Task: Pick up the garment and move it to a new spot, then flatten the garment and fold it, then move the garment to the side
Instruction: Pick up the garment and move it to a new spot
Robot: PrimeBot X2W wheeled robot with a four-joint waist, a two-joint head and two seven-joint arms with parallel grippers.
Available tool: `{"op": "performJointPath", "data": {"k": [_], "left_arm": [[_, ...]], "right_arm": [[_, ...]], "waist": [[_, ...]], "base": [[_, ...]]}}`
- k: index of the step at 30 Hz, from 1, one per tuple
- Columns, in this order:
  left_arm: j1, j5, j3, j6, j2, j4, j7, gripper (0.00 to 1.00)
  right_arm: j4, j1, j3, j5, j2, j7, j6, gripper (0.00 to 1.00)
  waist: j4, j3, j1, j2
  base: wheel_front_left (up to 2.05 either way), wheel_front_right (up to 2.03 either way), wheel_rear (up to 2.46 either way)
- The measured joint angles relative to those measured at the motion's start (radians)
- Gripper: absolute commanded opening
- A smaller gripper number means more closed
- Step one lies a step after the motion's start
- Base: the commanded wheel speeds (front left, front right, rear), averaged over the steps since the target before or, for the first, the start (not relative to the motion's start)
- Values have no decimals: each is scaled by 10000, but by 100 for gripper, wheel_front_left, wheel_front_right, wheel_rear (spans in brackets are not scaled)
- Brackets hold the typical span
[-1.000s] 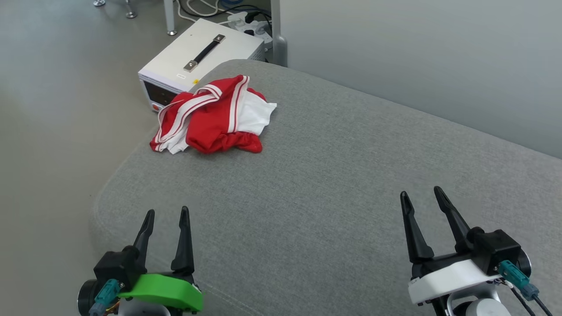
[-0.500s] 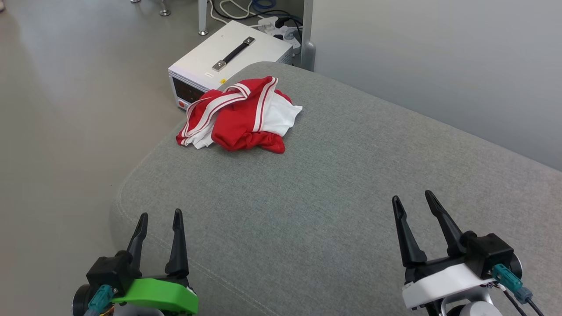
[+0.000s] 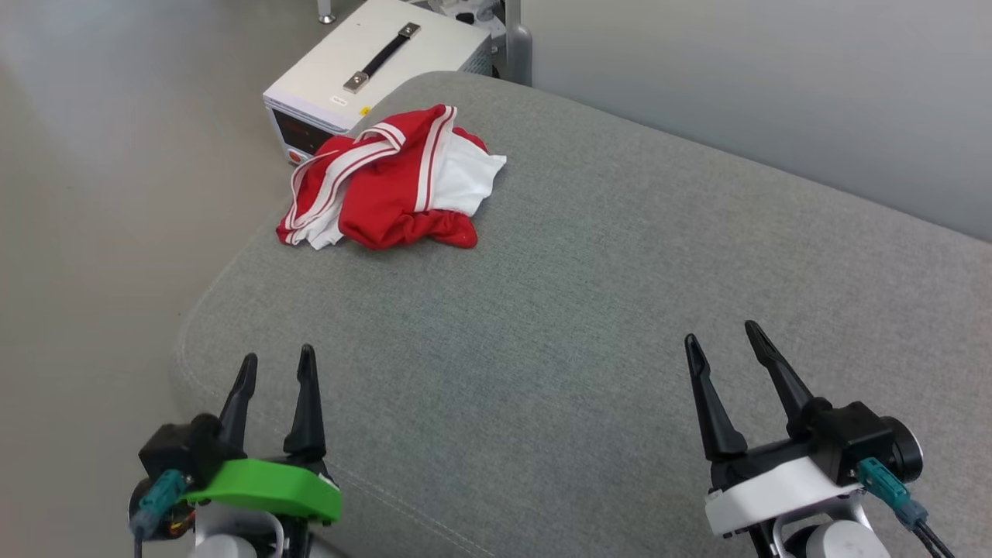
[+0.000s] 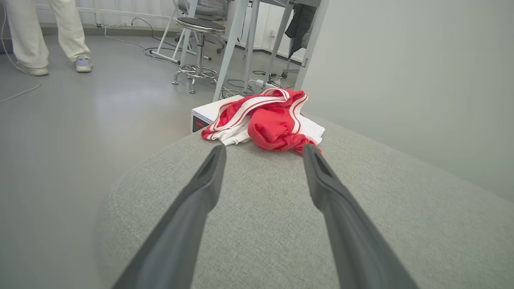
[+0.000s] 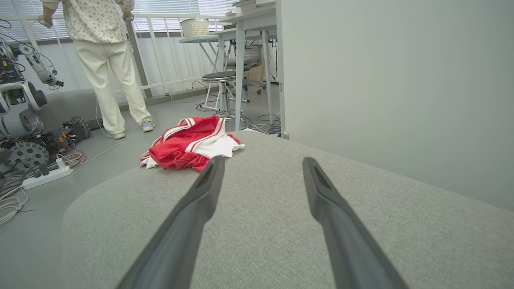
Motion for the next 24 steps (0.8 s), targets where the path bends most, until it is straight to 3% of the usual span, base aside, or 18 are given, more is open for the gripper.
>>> {"op": "performJointPath", "data": {"k": [4, 8, 14, 16, 21, 24], "left_arm": [[-1101, -362, 79, -127, 217, 871, 2, 100], [-2663, -698, -380, -159, 1014, 1607, 182, 100], [-5087, -2598, -2188, -199, 2546, 1998, 3116, 100], [-5964, -3580, -2403, -201, 2978, 1981, 4205, 100], [-7428, -4882, -2688, -201, 4006, 2276, 6364, 100], [-8056, -4999, -2811, -184, 4495, 2800, 7530, 100]], "right_arm": [[-203, -241, 25, -136, -102, -12, 0, 100], [-527, -519, 77, -127, -460, -4, 0, 100], [-1632, -843, 63, -104, -938, 481, -2, 100], [-2123, -1040, 138, -105, -1158, 765, -2, 100], [-3039, -1442, 238, -125, -1312, 1233, -2, 100], [-3488, -1600, 357, -132, -1352, 1442, -2, 100]], "waist": [[-216, 523, 0, 0], [-462, 1163, 1, 0], [-825, 2205, 1, 0], [-948, 2599, 1, 0], [-1280, 3445, 2, 0], [-1530, 3905, 3, 0]], "base": [[0, 0, 0], [0, 0, 0], [0, 0, 0], [0, 0, 0], [0, 0, 0], [0, 0, 0]]}}
